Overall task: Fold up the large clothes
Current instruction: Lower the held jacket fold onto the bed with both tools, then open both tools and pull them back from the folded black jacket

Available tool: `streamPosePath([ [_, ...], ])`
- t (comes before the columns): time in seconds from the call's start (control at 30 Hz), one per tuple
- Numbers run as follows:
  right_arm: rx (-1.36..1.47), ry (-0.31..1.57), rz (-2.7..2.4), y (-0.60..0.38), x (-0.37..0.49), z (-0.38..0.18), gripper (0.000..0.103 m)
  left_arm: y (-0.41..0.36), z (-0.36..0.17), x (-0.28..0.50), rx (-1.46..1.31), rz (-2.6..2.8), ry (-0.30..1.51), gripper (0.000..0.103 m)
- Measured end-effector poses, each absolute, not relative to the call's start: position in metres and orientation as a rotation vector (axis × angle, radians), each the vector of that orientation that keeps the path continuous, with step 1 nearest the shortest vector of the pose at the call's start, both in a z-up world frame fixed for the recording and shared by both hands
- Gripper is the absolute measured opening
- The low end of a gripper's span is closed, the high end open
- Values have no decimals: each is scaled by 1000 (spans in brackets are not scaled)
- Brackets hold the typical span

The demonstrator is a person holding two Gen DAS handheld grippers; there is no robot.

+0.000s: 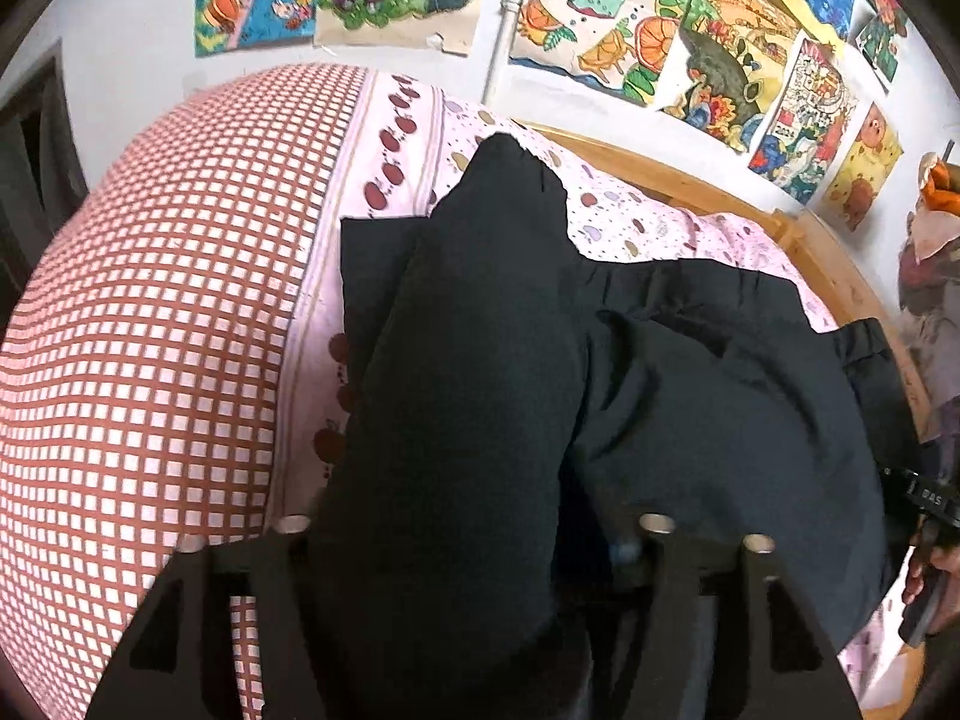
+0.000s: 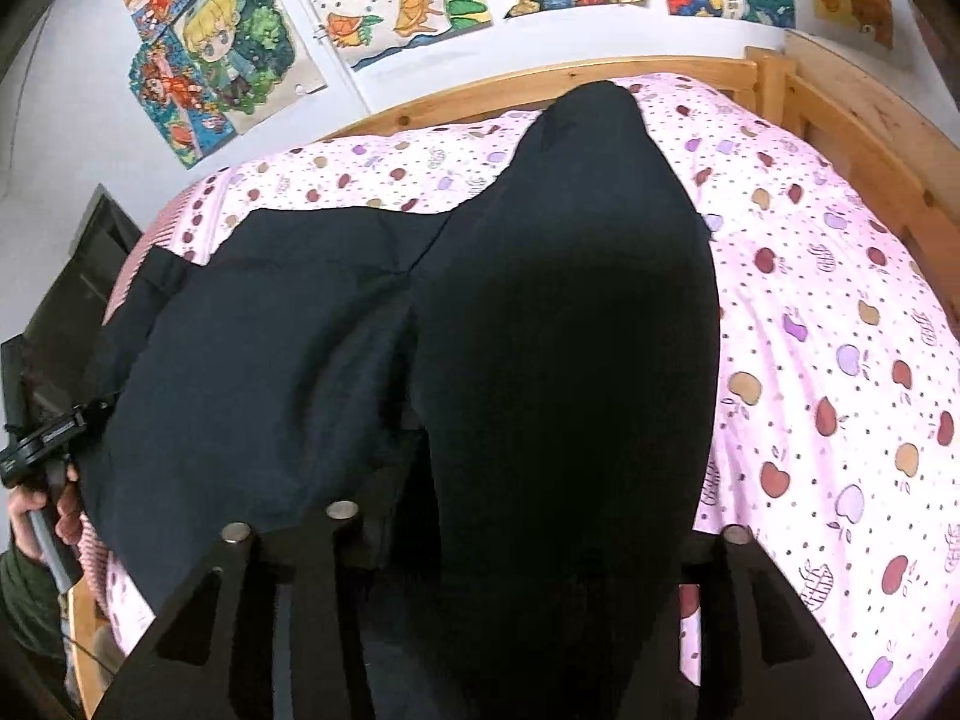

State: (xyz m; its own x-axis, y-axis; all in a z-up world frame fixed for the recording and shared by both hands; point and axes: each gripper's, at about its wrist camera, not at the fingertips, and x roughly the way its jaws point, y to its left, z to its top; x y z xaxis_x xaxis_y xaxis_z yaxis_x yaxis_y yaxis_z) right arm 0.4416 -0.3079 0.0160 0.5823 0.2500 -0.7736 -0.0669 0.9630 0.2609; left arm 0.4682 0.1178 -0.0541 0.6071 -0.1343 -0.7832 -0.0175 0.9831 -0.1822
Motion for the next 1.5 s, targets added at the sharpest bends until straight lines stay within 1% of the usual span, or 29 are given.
streamPosePath([
  [0.03, 205, 921, 175, -307, 439, 17, 57, 118, -54, 467, -182, -64, 908, 71],
  [0.07, 196, 907, 164, -306, 437, 18, 64, 119, -53, 466, -185, -59, 904, 76],
  [0.13, 169, 880, 136, -303, 432, 21, 68, 120, -52, 464, -183, -45, 888, 81],
  [0.17, 157, 870, 124, -302, 430, 23, 71, 120, -51, 462, -177, -36, 879, 85],
  [0.23, 132, 843, 96, -299, 426, 27, 77, 120, -47, 457, -160, -14, 854, 89],
  [0.27, 125, 831, 86, -300, 425, 30, 82, 119, -44, 453, -147, -8, 835, 90],
  [0.3, 114, 812, 71, -299, 422, 33, 85, 118, -42, 450, -136, -6, 821, 91],
  [0.47, 102, 758, 45, -302, 411, 44, 87, 112, -30, 436, -80, 7, 778, 96],
  [0.57, 92, 724, 29, -304, 403, 50, 89, 109, -24, 425, -56, 9, 749, 98],
  [0.77, 65, 612, -28, -302, 383, 65, 92, 102, -9, 403, -28, 6, 678, 101],
  [0.87, 41, 551, -39, -300, 370, 75, 95, 96, -2, 394, -16, -2, 652, 101],
  [1.13, 17, 475, -19, -291, 347, 96, 95, 85, 14, 371, 7, -13, 591, 102],
  [1.5, 18, 369, -11, -280, 305, 111, 96, 77, 28, 339, 36, -7, 506, 103],
])
